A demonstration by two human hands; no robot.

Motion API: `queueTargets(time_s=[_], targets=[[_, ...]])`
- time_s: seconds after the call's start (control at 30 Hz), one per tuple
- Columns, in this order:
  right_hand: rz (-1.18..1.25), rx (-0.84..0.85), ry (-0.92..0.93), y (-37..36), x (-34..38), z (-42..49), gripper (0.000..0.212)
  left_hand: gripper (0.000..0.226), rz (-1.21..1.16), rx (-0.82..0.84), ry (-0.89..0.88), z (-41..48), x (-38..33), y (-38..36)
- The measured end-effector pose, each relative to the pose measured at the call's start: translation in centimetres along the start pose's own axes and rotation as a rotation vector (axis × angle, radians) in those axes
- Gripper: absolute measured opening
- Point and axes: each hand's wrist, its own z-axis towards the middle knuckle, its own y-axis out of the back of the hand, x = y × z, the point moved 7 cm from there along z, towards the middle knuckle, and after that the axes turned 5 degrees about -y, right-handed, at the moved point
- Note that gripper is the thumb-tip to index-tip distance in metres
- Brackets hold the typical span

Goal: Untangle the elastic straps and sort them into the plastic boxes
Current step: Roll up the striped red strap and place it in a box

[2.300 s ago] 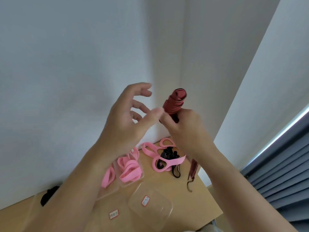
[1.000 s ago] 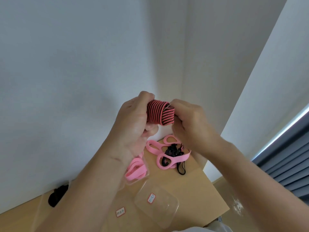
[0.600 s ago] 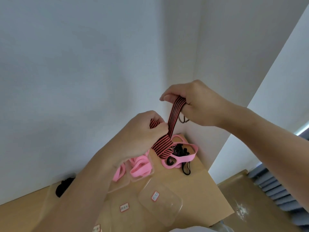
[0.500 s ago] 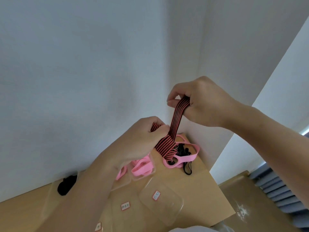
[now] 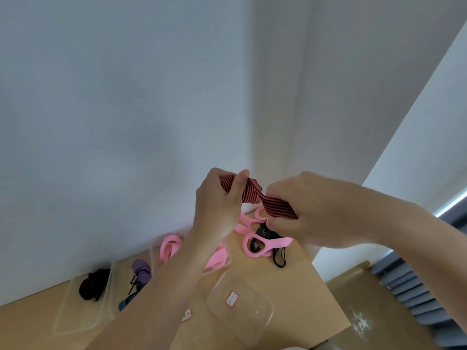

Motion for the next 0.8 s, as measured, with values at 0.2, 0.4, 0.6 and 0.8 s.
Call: queueTargets(time_s=[0.2, 0.4, 0.6, 0.8], targets=[[0.211, 0.158, -0.067, -1.8, -0.7, -0.9, 0.016, 0.034, -0.278, -0.112, 0.122, 0.3, -0.5, -0.3], [0.089, -0.135, -0.147, -4.4, -0.4, -0.9, 0.024, 0.040, -0.521, -0.186, 0.260, 2.1, -0.9, -1.2], [-0.014, -0.237, -0.306, -12.2, -0.9, -1.2, 0.064, 0.024, -0.774, -0.101, 0.476, 3.7, -2.2, -2.4], [0.704, -0.714, -0.394, -10.3, -5.8, -0.5, 0.031, 0.031, -0.733, 0.129, 0.294, 1.2, -5.1, -5.2]])
